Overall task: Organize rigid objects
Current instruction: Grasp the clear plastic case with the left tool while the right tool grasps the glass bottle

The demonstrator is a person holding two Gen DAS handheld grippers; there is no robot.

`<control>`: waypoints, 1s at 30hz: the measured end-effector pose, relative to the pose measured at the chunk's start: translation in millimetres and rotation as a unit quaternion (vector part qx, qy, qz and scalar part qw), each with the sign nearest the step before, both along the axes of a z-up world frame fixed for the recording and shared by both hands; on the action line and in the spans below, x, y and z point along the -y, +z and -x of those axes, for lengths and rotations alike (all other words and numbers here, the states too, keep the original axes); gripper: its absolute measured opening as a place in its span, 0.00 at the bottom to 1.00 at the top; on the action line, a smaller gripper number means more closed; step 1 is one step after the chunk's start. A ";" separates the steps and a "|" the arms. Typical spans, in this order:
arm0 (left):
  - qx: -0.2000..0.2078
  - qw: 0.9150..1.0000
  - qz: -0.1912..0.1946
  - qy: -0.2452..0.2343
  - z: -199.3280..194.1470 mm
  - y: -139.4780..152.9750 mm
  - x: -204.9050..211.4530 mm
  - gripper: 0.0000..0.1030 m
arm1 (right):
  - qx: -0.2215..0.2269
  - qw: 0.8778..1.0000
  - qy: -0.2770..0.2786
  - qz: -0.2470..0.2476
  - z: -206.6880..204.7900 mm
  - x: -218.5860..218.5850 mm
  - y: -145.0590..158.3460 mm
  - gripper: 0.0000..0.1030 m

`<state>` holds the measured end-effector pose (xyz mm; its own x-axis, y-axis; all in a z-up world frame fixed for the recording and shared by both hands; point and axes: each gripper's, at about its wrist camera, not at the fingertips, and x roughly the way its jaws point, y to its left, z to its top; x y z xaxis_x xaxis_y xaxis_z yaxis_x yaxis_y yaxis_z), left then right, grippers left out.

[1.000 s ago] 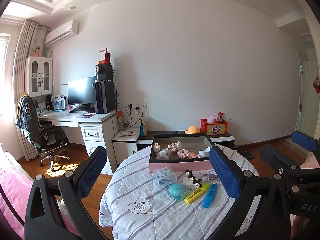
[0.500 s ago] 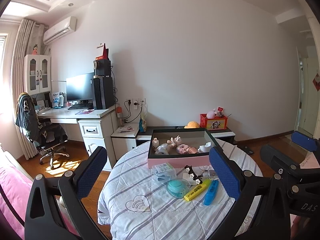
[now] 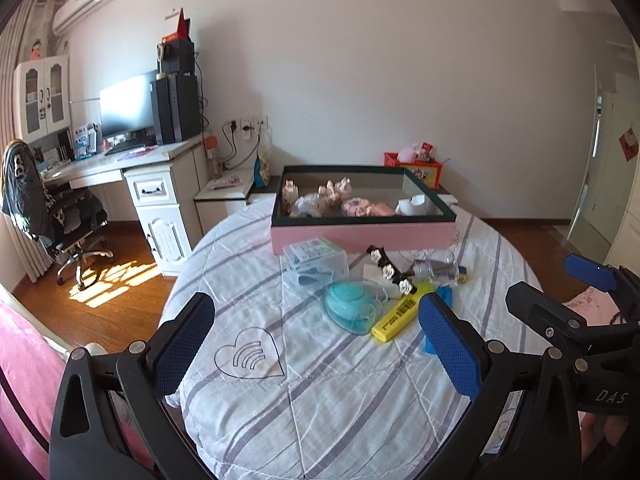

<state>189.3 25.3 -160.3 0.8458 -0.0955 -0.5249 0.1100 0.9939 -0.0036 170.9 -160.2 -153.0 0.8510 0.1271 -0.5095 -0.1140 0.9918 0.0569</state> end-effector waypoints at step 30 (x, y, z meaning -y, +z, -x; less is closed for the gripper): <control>-0.165 0.985 -0.003 0.056 -200.6 -84.1 7.1 1.00 | -0.100 0.994 -0.033 0.005 -137.0 20.8 -73.9 1.00</control>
